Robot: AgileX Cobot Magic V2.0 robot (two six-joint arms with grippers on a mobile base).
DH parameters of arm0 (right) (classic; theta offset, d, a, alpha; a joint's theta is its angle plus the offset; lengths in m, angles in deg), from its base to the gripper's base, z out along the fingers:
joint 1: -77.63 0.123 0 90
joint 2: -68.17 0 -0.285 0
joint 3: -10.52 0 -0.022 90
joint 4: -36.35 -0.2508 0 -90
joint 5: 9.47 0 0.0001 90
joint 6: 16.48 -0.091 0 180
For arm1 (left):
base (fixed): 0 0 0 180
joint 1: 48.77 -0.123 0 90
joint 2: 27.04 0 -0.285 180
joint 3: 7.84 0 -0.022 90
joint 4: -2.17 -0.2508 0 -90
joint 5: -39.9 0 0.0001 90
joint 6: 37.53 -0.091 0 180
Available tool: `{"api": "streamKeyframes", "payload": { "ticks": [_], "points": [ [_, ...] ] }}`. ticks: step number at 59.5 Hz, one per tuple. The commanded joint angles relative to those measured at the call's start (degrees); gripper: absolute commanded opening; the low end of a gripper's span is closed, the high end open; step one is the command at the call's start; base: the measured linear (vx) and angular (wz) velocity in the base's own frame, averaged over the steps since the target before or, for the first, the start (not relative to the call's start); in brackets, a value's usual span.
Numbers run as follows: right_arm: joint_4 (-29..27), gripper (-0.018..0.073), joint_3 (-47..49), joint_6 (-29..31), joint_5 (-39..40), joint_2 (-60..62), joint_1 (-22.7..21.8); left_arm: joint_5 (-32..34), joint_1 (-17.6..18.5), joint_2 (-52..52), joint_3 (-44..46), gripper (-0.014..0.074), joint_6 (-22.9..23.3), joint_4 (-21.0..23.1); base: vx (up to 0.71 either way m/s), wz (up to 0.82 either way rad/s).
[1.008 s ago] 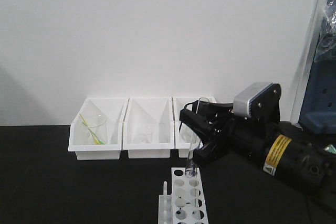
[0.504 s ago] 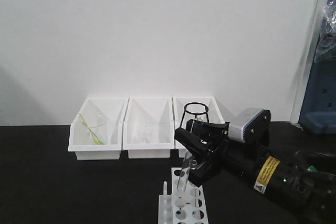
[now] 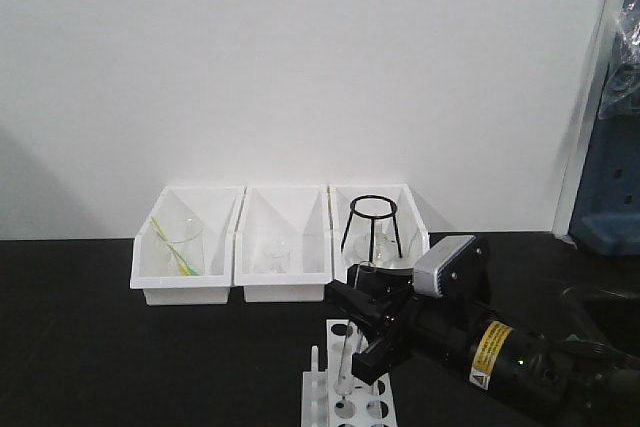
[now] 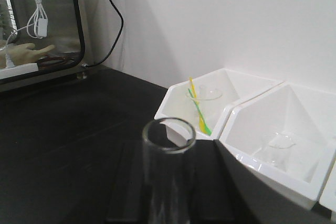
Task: Flip and reinsert test tube from rack
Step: 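Push the test tube down into the rack hole with the right gripper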
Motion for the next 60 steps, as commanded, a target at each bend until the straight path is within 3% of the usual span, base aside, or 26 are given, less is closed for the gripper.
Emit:
{"api": "streamKeyframes", "payload": {
  "ticks": [1, 29, 44, 51, 60],
  "points": [
    [-1.22, -0.0011, 1.46, -0.15, 5.24, 1.11, -0.18, 4.62, 0.01, -0.47, 0.34, -0.0006, 0.13, 0.00, 0.00, 0.00],
    [1.29, -0.0011, 1.46, 0.31, 5.54, -5.21, -0.18, 4.62, 0.01, -0.47, 0.34, -0.0006, 0.13, 0.00, 0.00, 0.00],
    [1.34, 0.0004, 1.46, 0.31, 0.90, -5.59, -0.18, 4.62, 0.01, -0.47, 0.34, -0.0006, 0.13, 0.00, 0.00, 0.00],
    [1.34, 0.0060, 1.46, 0.31, 1.31, -5.86, -0.18, 4.62, 0.01, -0.47, 0.34, -0.0006, 0.13, 0.00, 0.00, 0.00],
    [1.34, 0.0210, 1.46, 0.31, 1.59, -5.86, -0.18, 4.62, 0.01, -0.47, 0.34, -0.0006, 0.13, 0.00, 0.00, 0.00]
  ]
}}
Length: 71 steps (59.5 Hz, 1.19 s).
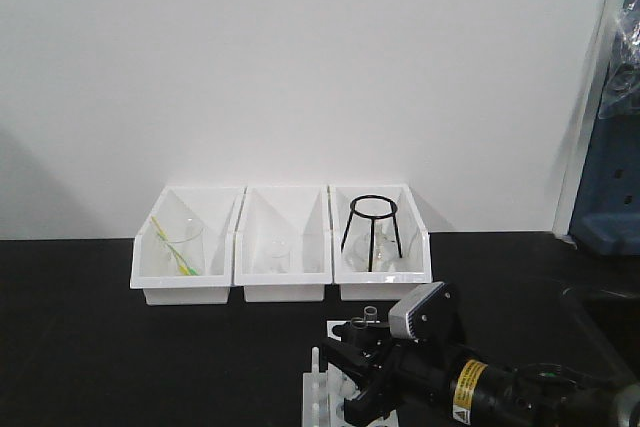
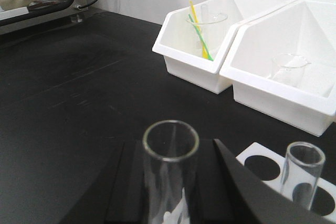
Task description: Flip and reinsert test tube from rack
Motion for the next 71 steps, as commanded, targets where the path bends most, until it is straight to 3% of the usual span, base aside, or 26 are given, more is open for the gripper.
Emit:
{"api": "streamKeyframes", "payload": {
  "ticks": [1, 16, 27, 37, 43, 48, 57, 71],
  "points": [
    [-1.05, 0.0227, 1.46, 0.26, 3.85, 2.32, -0.18, 4.62, 0.01, -0.47, 0.34, -0.0006, 0.13, 0.00, 0.00, 0.00],
    [-3.35, 0.0500, 1.73, 0.26, 7.77, 3.58, -0.18, 4.62, 0.01, -0.47, 0.34, -0.0006, 0.13, 0.00, 0.00, 0.00],
    [-5.39, 0.0535, 1.73, 0.26, 6.93, 9.60, -0.18, 4.62, 0.01, -0.47, 0.34, -0.0006, 0.13, 0.00, 0.00, 0.00],
    [-4.43, 0.0429, 1.67, -2.61, -3.68, 18.88, -0.18, 4.62, 0.01, -0.47, 0.34, -0.0006, 0.13, 0.00, 0.00, 0.00],
    [-0.56, 0.0205, 1.35, -9.32, -11.41, 25.27, -0.18, 4.62, 0.01, -0.47, 0.34, -0.0006, 0.13, 0.00, 0.00, 0.00],
    [3.86, -0.0017, -1.04, -14.69, -11.75, 30.43, -0.40, 4.62, 0.01, -0.47, 0.34, -0.0006, 0.13, 0.00, 0.00, 0.00],
    [6.74, -0.0013, -10.93, -19.05, -9.25, 39.77, -0.40, 4.62, 0.01, -0.47, 0.34, -0.0006, 0.13, 0.00, 0.00, 0.00],
    [6.75, -0.0011, -21.44, -17.40, -15.42, 48.65, -0.34, 4.62, 0.01, -0.47, 0.34, -0.0006, 0.13, 0.00, 0.00, 0.00]
  ]
}}
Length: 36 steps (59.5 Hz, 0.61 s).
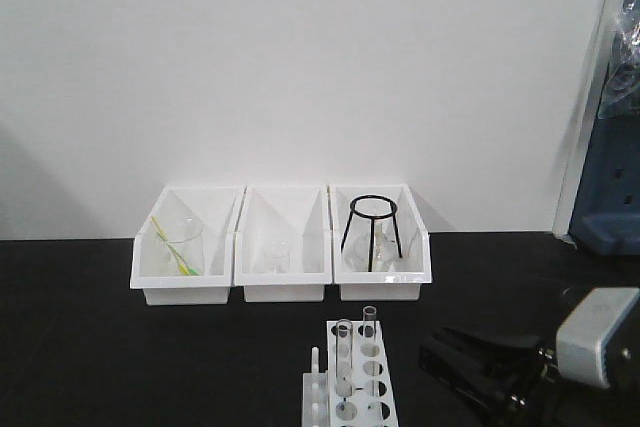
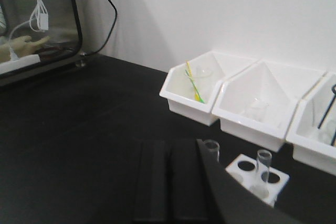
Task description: Flip and reinsert test tube from rack
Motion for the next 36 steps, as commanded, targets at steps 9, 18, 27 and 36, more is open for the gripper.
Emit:
{"api": "streamKeyframes", "payload": {
  "ticks": [9, 18, 27, 36],
  "points": [
    [-1.42, -0.0011, -3.40, 0.08, 2.48, 3.49, -0.18, 4.62, 0.01, -0.47, 0.34, -0.0006, 0.13, 0.00, 0.00, 0.00],
    [-1.04, -0.0011, -4.01, 0.08, 1.59, 3.49, -0.18, 4.62, 0.01, -0.47, 0.34, -0.0006, 0.13, 0.00, 0.00, 0.00],
    [-1.00, -0.0011, -4.01, 0.12, 1.60, 3.49, -0.18, 4.62, 0.01, -0.47, 0.34, -0.0006, 0.13, 0.00, 0.00, 0.00],
    [-1.16, -0.0011, -4.01, -0.52, 2.61, 3.49, -0.18, 4.62, 0.01, -0.47, 0.34, -0.0006, 0.13, 0.00, 0.00, 0.00]
  ]
}}
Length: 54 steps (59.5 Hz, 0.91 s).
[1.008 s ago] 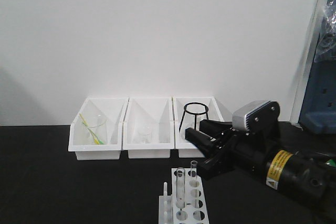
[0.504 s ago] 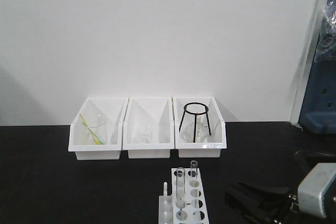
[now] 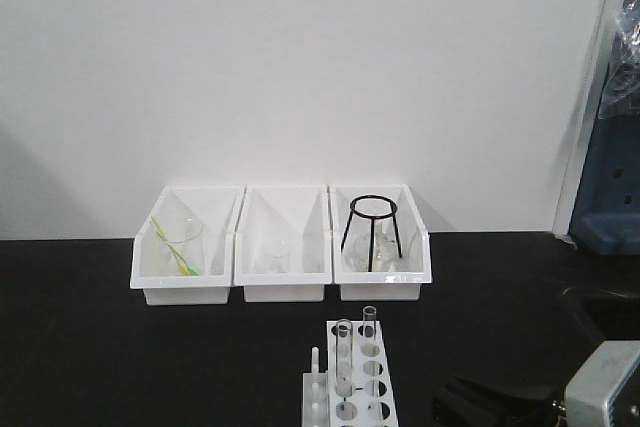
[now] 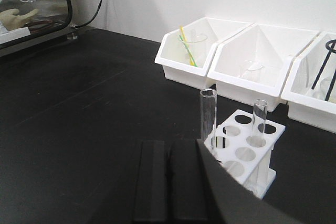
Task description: Flip and reinsert test tube from rack
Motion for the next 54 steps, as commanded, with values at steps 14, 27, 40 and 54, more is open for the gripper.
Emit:
{"api": "streamKeyframes", "payload": {
  "ticks": [14, 27, 40, 54],
  "points": [
    [-19.76, -0.0011, 1.58, 12.72, -5.45, 5.69, 1.06, 4.62, 0.01, -0.47, 0.34, -0.0006, 0.13, 0.00, 0.00, 0.00],
    [-43.26, -0.0011, -0.22, 41.25, -27.37, 21.15, 2.33, 4.62, 0.01, -0.47, 0.34, -0.0006, 0.13, 0.00, 0.00, 0.00],
    [-49.39, -0.0011, -16.38, 46.92, -28.18, 40.44, -8.47, 4.62, 0.01, -0.47, 0.34, -0.0006, 0.13, 0.00, 0.00, 0.00],
    [-48.60, -0.0011, -25.69, 45.34, -37.20, 61.91, -15.20, 4.62, 0.01, -0.47, 0.34, -0.0006, 0.13, 0.00, 0.00, 0.00]
  ]
}}
